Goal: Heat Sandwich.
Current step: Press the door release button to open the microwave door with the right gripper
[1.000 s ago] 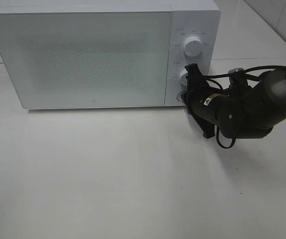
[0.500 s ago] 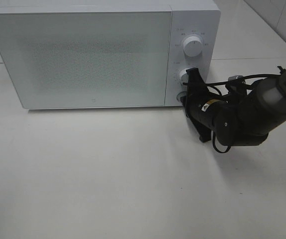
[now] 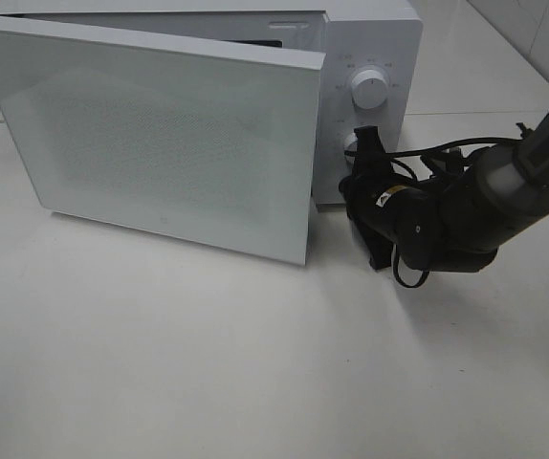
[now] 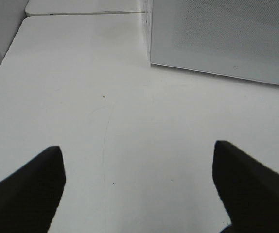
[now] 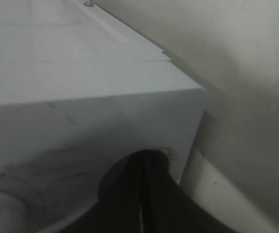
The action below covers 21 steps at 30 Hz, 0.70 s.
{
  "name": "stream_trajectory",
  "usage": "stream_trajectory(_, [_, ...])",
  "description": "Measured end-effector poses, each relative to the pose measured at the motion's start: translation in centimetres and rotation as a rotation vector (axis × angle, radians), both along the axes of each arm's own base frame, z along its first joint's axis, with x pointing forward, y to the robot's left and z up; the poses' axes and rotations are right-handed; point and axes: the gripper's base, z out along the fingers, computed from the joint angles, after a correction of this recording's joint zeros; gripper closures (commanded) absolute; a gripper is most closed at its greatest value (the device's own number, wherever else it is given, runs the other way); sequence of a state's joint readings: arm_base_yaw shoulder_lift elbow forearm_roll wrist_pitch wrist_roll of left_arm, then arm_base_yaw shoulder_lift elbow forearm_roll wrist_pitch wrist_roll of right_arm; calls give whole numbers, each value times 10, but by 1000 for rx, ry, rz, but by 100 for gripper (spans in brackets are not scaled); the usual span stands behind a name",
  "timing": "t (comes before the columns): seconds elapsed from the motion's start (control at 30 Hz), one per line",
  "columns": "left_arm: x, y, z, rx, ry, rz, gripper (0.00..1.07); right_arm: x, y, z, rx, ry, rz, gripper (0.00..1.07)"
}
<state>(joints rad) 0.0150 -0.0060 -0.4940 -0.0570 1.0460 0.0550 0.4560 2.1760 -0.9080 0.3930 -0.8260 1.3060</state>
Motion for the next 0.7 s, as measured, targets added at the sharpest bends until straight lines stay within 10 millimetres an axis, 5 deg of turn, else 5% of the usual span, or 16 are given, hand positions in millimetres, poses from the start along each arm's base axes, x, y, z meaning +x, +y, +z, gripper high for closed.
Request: stream_trajectory(0.7, [0,0,0,0,0,0,30,0,0,0,33,5,-25,107])
